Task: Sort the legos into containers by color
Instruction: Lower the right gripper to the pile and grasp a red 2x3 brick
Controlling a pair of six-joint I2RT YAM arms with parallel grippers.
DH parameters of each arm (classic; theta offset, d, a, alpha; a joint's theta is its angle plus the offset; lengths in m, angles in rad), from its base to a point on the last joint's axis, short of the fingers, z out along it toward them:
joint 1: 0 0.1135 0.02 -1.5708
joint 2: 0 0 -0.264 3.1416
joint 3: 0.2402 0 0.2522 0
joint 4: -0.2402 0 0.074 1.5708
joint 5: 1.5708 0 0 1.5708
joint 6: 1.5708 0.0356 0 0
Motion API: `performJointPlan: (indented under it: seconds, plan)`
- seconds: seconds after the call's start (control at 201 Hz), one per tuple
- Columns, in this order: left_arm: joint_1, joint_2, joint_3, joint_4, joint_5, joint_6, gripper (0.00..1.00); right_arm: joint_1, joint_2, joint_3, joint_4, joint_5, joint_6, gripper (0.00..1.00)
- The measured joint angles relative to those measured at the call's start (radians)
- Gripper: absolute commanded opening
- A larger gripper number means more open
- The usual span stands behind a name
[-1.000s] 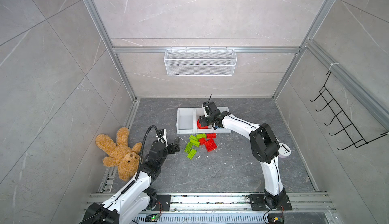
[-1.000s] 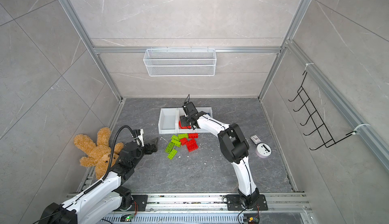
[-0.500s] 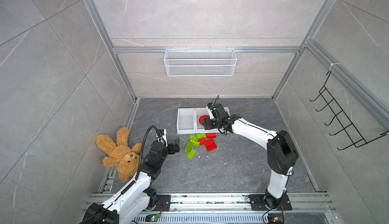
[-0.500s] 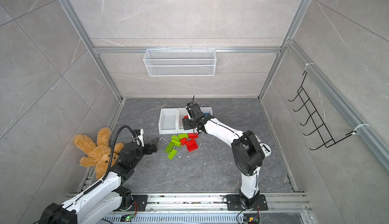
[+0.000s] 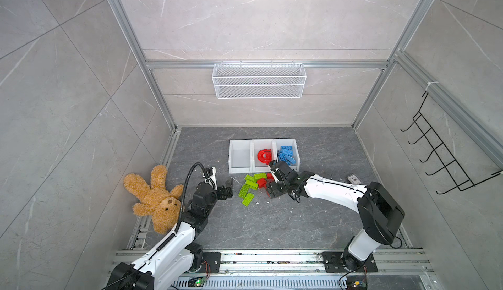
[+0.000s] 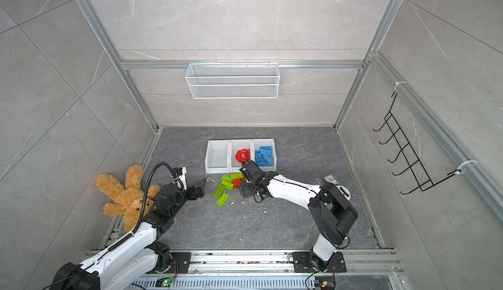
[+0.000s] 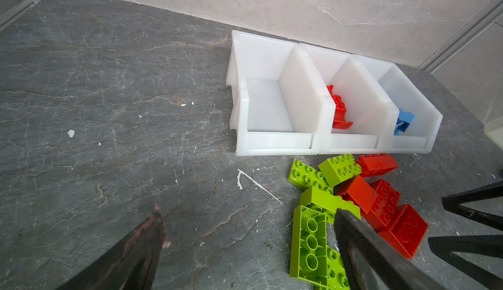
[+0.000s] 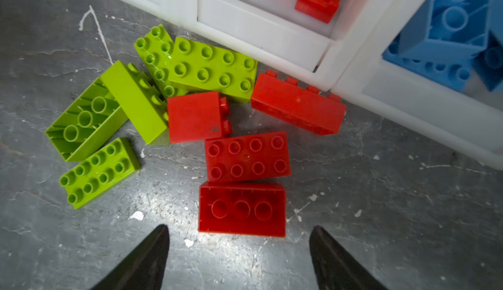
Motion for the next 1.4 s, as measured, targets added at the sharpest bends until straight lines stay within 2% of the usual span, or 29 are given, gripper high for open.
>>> performJointPlan:
  seconds: [0.528,0.757,1.055,1.404]
  plan:
    - [0.0,0.014,0.0,0.0,0.0,0.0,0.99,0.002,0.061,0.0,0.002,0.003,0.0,0.85]
    - [0.0,0.019,0.0,0.0,0.0,0.0,0.99,0.02,0.13,0.007,0.004,0.011,0.0,0.81]
    - [0.0,0.019,0.0,0.0,0.0,0.0,0.99,0.027,0.15,0.015,0.006,0.028,0.0,0.77]
    - [0.0,0.022,0.0,0.0,0.0,0.0,0.99,0.027,0.15,0.018,0.007,0.045,-0.001,0.67]
